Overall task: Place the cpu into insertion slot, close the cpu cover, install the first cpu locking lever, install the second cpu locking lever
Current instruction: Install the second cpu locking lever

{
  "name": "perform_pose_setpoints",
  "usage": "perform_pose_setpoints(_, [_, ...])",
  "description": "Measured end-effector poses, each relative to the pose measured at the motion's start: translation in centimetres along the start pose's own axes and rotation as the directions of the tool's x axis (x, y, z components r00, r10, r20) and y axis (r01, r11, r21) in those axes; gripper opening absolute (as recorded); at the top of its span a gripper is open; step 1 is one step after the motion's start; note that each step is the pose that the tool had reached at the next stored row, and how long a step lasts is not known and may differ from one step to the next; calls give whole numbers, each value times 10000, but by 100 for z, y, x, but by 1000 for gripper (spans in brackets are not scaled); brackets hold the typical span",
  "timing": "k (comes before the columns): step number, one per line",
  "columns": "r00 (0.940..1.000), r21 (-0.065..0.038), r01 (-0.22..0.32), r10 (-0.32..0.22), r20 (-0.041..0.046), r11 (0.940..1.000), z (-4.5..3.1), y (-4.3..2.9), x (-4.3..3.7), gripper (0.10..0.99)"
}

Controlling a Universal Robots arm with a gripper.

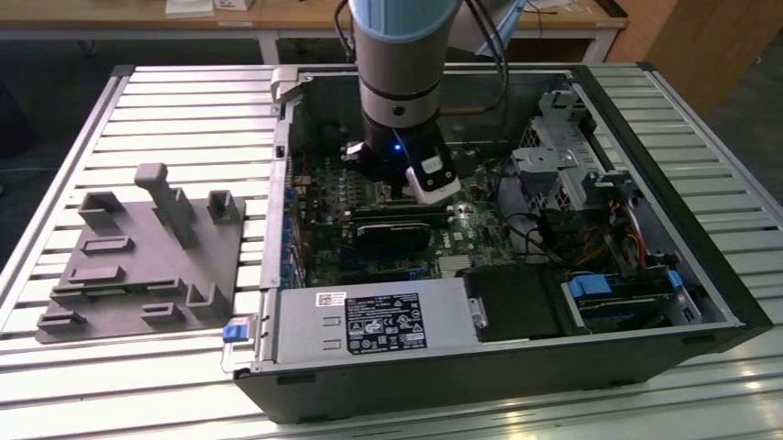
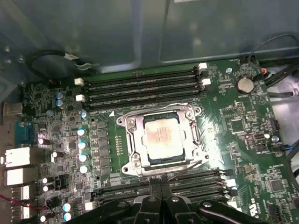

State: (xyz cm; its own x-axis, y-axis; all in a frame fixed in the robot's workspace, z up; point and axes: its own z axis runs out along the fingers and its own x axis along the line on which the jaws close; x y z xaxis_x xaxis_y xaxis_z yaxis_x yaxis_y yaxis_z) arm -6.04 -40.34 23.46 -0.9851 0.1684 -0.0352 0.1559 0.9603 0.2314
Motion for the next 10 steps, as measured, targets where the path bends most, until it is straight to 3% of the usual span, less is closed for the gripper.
perform_pose_setpoints(10, [10000, 0, 0, 0, 1, 10000, 112, -47, 120, 106])
